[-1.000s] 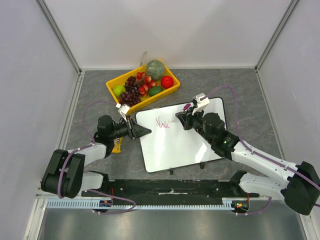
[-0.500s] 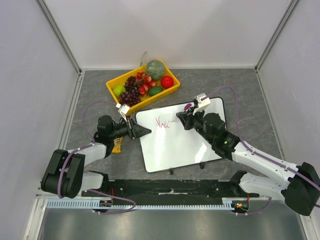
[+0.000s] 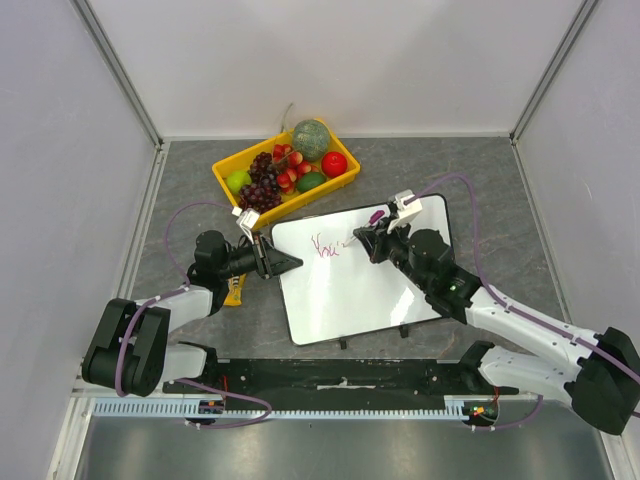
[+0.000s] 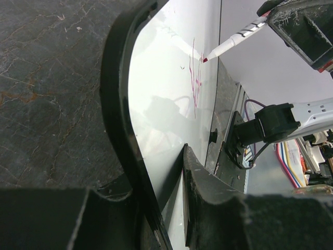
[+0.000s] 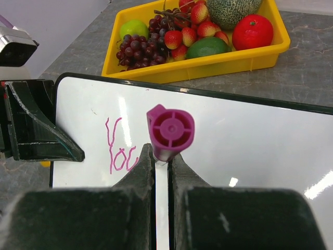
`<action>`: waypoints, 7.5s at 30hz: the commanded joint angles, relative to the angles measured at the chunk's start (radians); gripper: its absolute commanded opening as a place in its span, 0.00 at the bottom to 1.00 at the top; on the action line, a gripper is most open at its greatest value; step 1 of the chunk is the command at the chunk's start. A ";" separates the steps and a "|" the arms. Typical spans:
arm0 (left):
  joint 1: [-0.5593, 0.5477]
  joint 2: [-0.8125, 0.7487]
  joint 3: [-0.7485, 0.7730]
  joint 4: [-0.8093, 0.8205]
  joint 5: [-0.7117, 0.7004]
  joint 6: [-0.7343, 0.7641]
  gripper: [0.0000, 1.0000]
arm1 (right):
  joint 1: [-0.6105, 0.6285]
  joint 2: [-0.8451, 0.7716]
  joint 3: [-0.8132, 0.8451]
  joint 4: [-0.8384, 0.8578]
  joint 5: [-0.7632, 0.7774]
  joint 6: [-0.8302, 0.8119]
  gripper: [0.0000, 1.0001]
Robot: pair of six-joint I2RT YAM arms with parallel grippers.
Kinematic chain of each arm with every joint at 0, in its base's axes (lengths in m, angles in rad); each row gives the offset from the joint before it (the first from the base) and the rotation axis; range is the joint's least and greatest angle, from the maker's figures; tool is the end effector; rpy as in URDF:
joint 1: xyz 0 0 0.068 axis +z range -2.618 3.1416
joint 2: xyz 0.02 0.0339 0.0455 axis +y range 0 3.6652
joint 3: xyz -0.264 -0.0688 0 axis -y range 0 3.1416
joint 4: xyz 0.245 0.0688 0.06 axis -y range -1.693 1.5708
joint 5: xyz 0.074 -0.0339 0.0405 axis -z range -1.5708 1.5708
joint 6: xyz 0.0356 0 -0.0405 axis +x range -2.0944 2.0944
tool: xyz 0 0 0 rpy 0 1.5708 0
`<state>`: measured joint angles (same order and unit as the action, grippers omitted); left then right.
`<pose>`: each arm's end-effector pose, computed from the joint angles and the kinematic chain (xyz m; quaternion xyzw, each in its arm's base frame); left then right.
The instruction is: Write a sentence on the whiteboard
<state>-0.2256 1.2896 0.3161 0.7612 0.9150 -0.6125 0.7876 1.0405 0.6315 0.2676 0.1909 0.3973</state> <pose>0.2156 -0.0784 0.1781 0.1381 0.7384 -0.5433 0.3750 0.1762 0.1674 0.2835 -0.0845 0.7497 0.3046 0.5814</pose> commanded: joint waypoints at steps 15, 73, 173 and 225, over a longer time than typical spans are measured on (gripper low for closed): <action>-0.018 0.019 -0.017 -0.063 -0.047 0.189 0.02 | -0.007 -0.030 -0.036 -0.047 -0.041 0.003 0.00; -0.020 0.019 -0.015 -0.062 -0.047 0.189 0.02 | -0.014 -0.046 0.030 -0.077 0.059 -0.017 0.00; -0.018 0.024 -0.012 -0.063 -0.042 0.189 0.02 | -0.036 -0.077 -0.050 -0.100 0.004 0.025 0.00; -0.018 0.020 -0.015 -0.059 -0.041 0.186 0.02 | -0.050 -0.178 0.056 -0.157 0.018 0.005 0.00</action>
<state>-0.2260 1.2896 0.3161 0.7612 0.9188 -0.6121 0.7429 0.8612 0.6315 0.1066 0.2226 0.4152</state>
